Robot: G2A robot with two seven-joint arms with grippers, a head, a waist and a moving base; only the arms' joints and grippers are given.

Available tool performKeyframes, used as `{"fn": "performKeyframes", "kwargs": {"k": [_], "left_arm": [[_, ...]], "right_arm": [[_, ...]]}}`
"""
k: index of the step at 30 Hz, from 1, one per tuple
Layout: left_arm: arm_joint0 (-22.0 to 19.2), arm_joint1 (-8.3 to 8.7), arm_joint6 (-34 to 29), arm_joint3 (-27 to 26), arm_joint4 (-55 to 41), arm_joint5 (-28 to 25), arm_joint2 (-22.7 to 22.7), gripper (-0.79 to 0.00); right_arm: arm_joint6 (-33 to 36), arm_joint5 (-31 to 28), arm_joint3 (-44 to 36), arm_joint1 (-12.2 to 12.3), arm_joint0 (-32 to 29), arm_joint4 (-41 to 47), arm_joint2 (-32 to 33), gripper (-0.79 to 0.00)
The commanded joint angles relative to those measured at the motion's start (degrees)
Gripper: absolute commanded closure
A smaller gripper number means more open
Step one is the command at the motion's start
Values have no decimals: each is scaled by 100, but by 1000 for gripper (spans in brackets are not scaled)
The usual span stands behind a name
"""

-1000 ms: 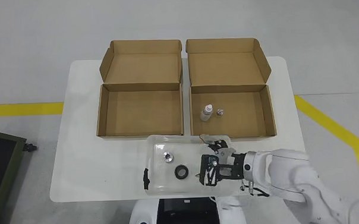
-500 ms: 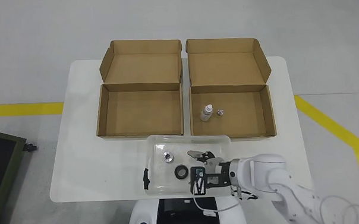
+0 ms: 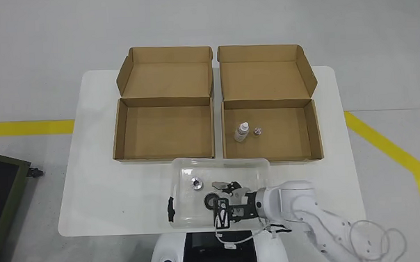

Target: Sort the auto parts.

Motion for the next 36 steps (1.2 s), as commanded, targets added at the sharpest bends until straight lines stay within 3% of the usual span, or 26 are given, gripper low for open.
{"fn": "performKeyframes", "kwargs": {"k": [1,10,17,20,22,23,36], "left_arm": [[0,0,0,0,0,0,0,-785],[0,0,0,0,0,0,0,-785],[0,0,0,0,0,0,0,-785],[0,0,0,0,0,0,0,-785],[0,0,0,0,0,0,0,-785],[0,0,0,0,0,0,0,-785],[0,0,0,0,0,0,0,-785]], "right_arm": [[-48,44,88,-28,65,-47,-106,-610],[-228,232,453,-146,341,-151,-429,-542],[-267,221,545,-173,414,-90,-453,-289],[-286,166,550,-171,418,-26,-426,-68],[-213,111,508,-164,422,13,-402,-46],[-208,99,465,-161,415,72,-377,0],[-321,220,-174,-20,45,1198,440,0]]}}
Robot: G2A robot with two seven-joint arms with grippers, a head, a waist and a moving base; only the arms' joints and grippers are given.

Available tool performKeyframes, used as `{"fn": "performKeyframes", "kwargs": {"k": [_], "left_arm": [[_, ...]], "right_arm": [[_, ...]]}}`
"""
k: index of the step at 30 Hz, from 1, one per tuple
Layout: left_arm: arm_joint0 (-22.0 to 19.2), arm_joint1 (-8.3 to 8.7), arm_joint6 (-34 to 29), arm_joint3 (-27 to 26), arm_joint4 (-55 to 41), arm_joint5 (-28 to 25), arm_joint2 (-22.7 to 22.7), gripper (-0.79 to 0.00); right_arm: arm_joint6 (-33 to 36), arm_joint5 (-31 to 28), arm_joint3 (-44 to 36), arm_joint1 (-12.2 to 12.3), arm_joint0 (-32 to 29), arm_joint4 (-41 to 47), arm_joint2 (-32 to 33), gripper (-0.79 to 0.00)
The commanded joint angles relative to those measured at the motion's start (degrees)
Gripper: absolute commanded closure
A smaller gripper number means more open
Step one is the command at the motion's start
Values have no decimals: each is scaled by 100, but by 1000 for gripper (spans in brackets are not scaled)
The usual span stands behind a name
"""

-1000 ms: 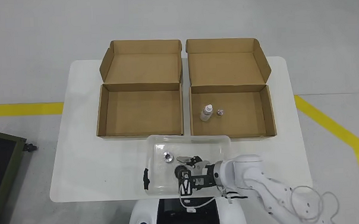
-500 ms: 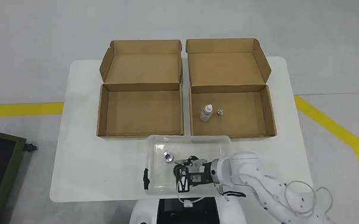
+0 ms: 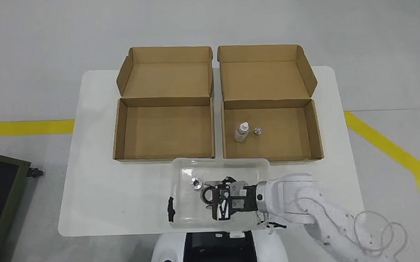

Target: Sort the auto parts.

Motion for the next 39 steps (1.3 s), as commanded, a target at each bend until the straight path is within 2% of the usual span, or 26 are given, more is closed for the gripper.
{"fn": "performKeyframes", "kwargs": {"k": [1,14,39], "left_arm": [[0,0,0,0,0,0,0,-785],[0,0,0,0,0,0,0,-785],[0,0,0,0,0,0,0,-785]], "right_arm": [[-67,42,-88,22,-61,183,151,0],[-942,255,-723,90,-295,931,865,0],[-2509,992,-1467,36,191,1407,2063,0]]}}
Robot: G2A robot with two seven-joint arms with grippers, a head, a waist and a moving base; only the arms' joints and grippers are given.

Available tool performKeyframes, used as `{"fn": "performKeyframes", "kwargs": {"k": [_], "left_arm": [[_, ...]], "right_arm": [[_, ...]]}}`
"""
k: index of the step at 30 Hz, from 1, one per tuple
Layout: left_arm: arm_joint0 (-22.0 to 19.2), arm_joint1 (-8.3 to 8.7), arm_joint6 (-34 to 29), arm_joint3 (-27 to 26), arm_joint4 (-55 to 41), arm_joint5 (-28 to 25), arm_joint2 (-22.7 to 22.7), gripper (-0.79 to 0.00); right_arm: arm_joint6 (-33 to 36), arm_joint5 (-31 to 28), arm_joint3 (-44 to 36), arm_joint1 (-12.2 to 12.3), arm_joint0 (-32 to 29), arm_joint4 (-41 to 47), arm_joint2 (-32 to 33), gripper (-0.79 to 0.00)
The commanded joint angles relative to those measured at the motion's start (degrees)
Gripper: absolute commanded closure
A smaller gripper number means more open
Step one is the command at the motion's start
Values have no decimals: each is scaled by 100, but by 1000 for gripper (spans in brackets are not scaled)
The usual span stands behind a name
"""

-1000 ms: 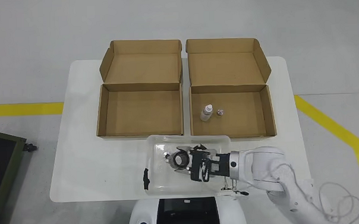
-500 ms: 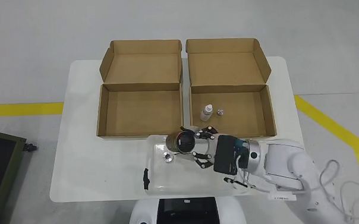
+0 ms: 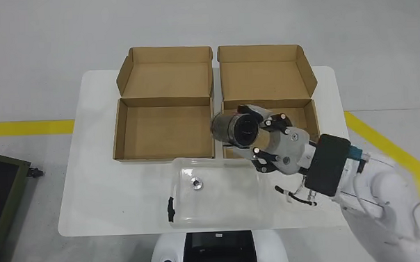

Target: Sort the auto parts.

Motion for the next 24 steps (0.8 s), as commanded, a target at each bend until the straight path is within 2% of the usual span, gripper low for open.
{"fn": "performKeyframes", "kwargs": {"k": [1,11,24], "left_arm": [[0,0,0,0,0,0,0,-785],[0,0,0,0,0,0,0,-785],[0,0,0,0,0,0,0,-785]], "right_arm": [[-83,51,1,-8,42,22,49,0],[-664,269,74,-69,222,47,138,0],[-933,305,302,-143,309,-49,-58,0]]}}
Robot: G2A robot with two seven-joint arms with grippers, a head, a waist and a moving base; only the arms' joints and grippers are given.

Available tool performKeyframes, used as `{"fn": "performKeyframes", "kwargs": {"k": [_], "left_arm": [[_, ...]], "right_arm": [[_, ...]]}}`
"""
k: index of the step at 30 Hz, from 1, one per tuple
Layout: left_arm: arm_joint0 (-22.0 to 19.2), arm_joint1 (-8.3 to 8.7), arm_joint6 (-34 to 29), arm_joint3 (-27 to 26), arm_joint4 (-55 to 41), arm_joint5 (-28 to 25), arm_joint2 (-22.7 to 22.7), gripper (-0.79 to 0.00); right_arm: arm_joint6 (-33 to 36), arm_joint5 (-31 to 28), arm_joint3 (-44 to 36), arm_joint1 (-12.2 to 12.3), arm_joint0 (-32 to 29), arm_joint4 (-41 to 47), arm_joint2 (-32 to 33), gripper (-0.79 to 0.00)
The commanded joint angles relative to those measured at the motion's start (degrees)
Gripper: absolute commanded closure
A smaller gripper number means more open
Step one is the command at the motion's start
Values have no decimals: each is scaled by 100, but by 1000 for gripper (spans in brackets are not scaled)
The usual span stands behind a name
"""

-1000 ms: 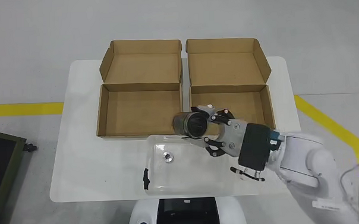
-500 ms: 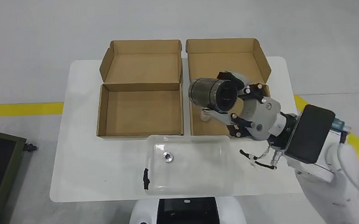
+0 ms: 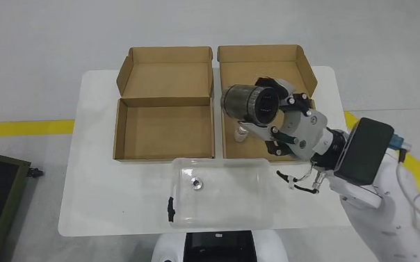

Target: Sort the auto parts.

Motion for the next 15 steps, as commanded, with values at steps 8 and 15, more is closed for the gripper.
{"fn": "performKeyframes", "kwargs": {"k": [8,15], "left_arm": [[0,0,0,0,0,0,0,-785],[0,0,0,0,0,0,0,-785]], "right_arm": [[123,-131,147,-41,88,-66,-222,0],[314,-164,346,-90,119,-202,-585,0]]}}
